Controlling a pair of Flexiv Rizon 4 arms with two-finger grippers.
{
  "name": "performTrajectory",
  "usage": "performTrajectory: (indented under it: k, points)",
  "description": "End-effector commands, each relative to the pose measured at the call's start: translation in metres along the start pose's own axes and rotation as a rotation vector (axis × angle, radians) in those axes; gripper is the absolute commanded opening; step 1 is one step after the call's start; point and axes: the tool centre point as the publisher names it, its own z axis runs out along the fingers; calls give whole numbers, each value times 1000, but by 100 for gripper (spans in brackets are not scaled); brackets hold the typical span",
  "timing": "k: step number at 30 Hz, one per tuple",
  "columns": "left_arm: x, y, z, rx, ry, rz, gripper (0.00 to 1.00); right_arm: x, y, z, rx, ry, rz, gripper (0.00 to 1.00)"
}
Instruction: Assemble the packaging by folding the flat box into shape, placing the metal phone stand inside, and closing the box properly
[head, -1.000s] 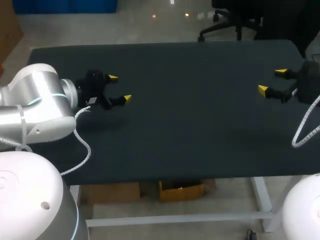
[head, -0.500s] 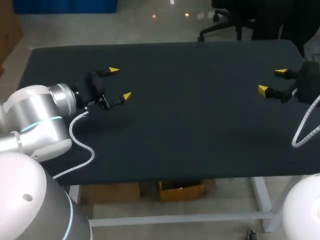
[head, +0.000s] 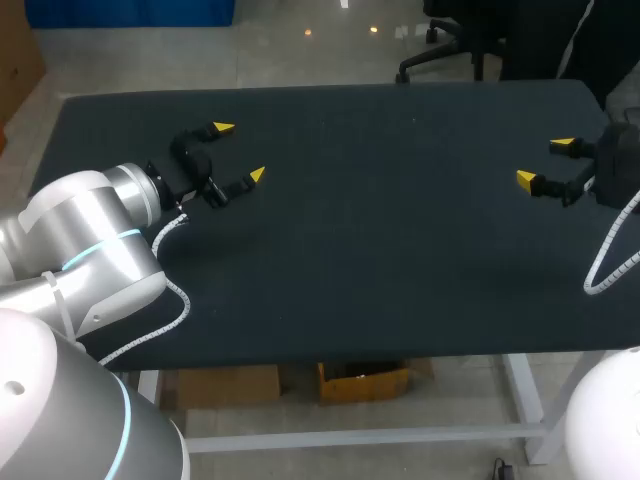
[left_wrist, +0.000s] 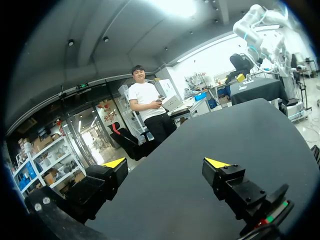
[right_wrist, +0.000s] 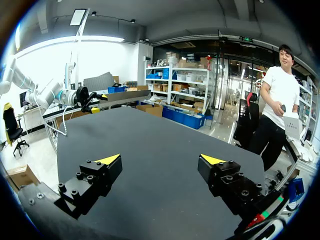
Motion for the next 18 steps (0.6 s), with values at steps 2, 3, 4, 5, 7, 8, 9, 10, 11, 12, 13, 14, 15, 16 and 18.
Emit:
performTrajectory:
  k: [2,3,4,5,7,8,9,10,11,12,13,14,15,16,18]
  points:
    - [-3,-10,5,-18,-129,-5,100,0,0,-1,-2,1,0,100]
    - [-3,-11,5,-21,-129,-5,100,0,0,-1,-2,1,0,100]
    - [-4,-13,5,-24,-126,-4,100,0,0,-1,-2,1,0,100]
    - [-5,-14,5,-25,-129,3,100,0,0,-1,-2,1,0,100]
    - [-5,-16,5,-25,-126,5,100,0,0,-1,-2,1,0,100]
    - [-5,-16,5,-25,-125,7,100,0,0,-1,-2,1,0,100]
    - [-5,-16,4,-26,-125,11,100,0,0,-1,-2,1,0,100]
    - [-6,-16,4,-28,-123,10,100,0,0,-1,-2,1,0,100]
    - [-6,-15,3,-38,-118,4,100,0,0,-1,-2,1,0,100]
    - [-6,-15,3,-44,-112,-2,100,0,0,-1,-2,1,0,100]
    - [-6,-14,2,-53,-100,0,100,0,0,-1,-2,1,0,100]
    - [-6,-13,2,-58,-97,-5,100,0,0,-1,-2,1,0,100]
    - [-6,-14,0,-61,-83,-18,100,0,0,-1,-2,1,0,100]
    - [-6,-14,-1,-67,-77,-14,100,0,0,-1,-2,1,0,100]
    - [-6,-15,-3,-74,-59,-32,100,0,0,-1,-2,1,0,100]
